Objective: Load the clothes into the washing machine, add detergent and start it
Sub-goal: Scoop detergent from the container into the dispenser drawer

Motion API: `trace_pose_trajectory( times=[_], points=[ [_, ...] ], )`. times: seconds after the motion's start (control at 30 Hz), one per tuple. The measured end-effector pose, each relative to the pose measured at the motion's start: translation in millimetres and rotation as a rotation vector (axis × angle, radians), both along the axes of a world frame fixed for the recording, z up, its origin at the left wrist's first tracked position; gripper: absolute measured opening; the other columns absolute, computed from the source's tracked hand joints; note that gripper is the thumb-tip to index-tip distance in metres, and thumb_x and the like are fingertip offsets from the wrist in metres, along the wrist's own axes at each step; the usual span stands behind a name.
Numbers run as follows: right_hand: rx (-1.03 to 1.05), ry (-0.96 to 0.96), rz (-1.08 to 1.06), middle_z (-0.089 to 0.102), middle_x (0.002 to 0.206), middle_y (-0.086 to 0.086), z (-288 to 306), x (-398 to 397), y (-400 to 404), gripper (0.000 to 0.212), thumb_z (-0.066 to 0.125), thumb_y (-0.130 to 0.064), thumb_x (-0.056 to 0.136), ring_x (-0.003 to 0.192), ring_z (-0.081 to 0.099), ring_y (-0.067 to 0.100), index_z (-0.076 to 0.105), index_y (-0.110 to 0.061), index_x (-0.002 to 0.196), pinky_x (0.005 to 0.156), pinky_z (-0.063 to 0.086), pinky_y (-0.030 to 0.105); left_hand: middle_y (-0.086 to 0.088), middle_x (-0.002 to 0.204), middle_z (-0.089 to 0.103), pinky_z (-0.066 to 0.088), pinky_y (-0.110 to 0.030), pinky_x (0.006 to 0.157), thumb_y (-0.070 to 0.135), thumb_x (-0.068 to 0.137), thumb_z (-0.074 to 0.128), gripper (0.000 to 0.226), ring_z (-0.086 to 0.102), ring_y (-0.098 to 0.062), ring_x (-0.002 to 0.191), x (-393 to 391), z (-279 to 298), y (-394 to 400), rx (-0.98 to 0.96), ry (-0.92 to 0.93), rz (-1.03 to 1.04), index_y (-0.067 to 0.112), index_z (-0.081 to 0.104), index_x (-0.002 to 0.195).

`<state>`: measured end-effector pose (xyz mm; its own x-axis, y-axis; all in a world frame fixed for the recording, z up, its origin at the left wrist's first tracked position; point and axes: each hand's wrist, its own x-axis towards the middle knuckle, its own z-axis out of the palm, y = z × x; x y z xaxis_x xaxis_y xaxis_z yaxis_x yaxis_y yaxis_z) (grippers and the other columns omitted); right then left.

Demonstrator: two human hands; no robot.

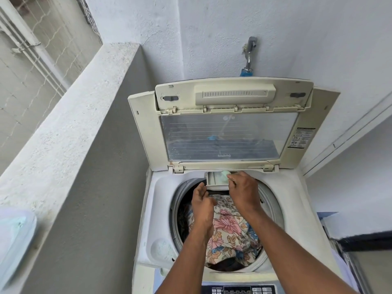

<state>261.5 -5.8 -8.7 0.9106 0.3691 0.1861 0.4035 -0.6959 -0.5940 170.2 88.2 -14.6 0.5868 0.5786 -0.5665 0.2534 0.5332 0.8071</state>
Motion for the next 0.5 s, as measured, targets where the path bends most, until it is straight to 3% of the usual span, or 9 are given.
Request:
trace_pose_trajectory(
  times=[0.1, 0.2, 0.5],
  points=[
    [-0.096, -0.165, 0.113, 0.068, 0.085, 0.005, -2.1, -0.8, -2.1, 0.021, 0.076, 0.005, 0.086, 0.075, 0.061, 0.019, 0.078, -0.001, 0.107, 0.06, 0.057, 0.032, -0.004, 0.154, 0.051, 0.046, -0.04, 0.114, -0.024, 0.085, 0.05, 0.078, 0.048, -0.021, 0.14, -1.5, 4.5, -1.1, -0.003, -0.011, -0.004, 0.015, 0.045, 0.154],
    [-0.137, -0.273, 0.198, 0.067, 0.087, 0.005, -1.9, -1.6, -2.5, 0.024, 0.078, 0.008, 0.081, 0.08, 0.06, 0.022, 0.08, -0.002, 0.102, 0.058, 0.057, 0.032, -0.006, 0.156, 0.049, 0.043, -0.043, 0.118, -0.022, 0.087, 0.054, 0.077, 0.046, -0.022, 0.143, -3.5, 7.8, -2.4, -0.007, -0.027, -0.003, 0.014, 0.043, 0.155],
    [-0.161, -0.272, 0.207, 0.063, 0.082, 0.003, -2.0, -4.3, -0.8, 0.027, 0.082, 0.011, 0.075, 0.076, 0.057, 0.017, 0.08, -0.002, 0.099, 0.056, 0.054, 0.027, -0.007, 0.156, 0.05, 0.045, -0.038, 0.114, -0.02, 0.087, 0.06, 0.076, 0.047, -0.022, 0.142, -6.4, 15.6, -1.6, -0.006, -0.036, -0.002, 0.015, 0.044, 0.153]
  ],
)
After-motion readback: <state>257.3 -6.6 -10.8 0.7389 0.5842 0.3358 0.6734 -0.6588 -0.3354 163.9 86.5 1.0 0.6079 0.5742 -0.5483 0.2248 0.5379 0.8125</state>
